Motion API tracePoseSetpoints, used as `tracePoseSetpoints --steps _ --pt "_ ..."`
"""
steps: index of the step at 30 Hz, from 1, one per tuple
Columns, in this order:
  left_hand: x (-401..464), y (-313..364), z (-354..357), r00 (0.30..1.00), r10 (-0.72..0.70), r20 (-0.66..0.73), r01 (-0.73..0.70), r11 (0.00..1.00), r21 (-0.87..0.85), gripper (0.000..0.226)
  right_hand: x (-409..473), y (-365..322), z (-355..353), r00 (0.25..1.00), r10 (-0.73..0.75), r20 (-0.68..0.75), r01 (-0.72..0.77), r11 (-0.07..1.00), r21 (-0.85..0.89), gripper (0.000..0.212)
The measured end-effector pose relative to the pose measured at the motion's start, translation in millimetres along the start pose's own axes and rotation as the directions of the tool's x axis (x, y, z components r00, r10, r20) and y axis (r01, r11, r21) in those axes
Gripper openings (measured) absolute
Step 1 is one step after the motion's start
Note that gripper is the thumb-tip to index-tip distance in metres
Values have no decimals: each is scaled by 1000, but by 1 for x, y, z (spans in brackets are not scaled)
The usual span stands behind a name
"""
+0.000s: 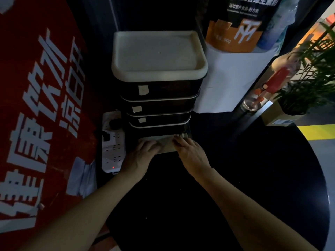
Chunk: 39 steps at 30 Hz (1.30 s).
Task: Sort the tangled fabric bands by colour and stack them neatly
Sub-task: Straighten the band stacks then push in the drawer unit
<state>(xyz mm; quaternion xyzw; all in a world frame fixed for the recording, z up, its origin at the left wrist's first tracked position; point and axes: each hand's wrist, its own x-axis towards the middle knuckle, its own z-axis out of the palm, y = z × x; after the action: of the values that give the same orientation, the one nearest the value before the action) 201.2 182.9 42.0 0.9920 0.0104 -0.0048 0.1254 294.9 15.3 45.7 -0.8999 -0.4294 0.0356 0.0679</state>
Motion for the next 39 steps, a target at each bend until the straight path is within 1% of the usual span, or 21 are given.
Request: tracePoseSetpoints --steps 1,2,4,7,9,10,12,13,16,19,21,26,29,31,33,35,37,39 --pt "-1 -3 2 1000 -11 -29 11 1000 24 46 0 1 3 999 0 -43 0 1000 -5 51" --pt "-2 -6 2 999 -16 -30 17 999 33 44 1 2 5 998 0 -63 0 1000 -7 48" --pt "-2 -10 4 999 -21 -27 22 999 28 48 2 2 5 998 -3 -56 3 1000 9 44" --pt "4 -10 -5 996 -76 43 77 997 -24 70 8 5 1 997 7 -81 -7 1000 7 41" --pt "8 -11 -11 991 -94 91 98 995 -36 84 14 7 0 998 12 -57 -11 1000 15 39" --pt "11 -11 -12 987 -103 123 108 993 -35 83 18 8 1 999 13 -39 -12 1000 23 39" --pt "14 -10 -14 981 -118 154 121 993 -14 62 23 11 2 999 13 -31 -12 999 33 39" --pt "17 -9 -15 981 -124 148 129 991 -23 59 25 12 3 999 11 -35 -9 999 40 39" --pt "24 -9 -18 977 -149 153 153 988 -14 61 32 17 6 999 14 -51 -11 998 58 37" --pt "31 -11 -20 974 -169 150 173 985 -12 58 38 22 9 996 15 -92 -5 995 101 37" --pt "34 -12 -19 977 -170 131 175 984 -28 56 39 24 10 996 10 -93 2 992 126 37" --pt "34 -15 -21 974 -191 123 200 977 -70 60 42 26 7 995 89 -54 -79 984 160 40" --pt "37 -16 -18 971 -208 119 211 977 -20 54 44 25 7 992 99 -79 -85 984 157 36" --pt "35 -17 -10 975 -215 52 218 973 -71 45 44 25 8 988 90 -127 -79 993 91 33" --pt "30 -18 -3 969 -222 -112 203 966 -158 35 43 26 13 973 94 -211 -83 995 58 31" --pt "28 -21 -2 944 -240 -228 203 964 -172 31 44 27 13 960 114 -257 -102 993 58 30" --pt "28 -23 -4 894 -345 -285 296 934 -201 37 44 29 9 941 191 -280 -167 980 107 36" --pt "31 -22 -7 805 -509 -305 430 854 -292 50 45 31 4 911 298 -284 -265 952 152 48"
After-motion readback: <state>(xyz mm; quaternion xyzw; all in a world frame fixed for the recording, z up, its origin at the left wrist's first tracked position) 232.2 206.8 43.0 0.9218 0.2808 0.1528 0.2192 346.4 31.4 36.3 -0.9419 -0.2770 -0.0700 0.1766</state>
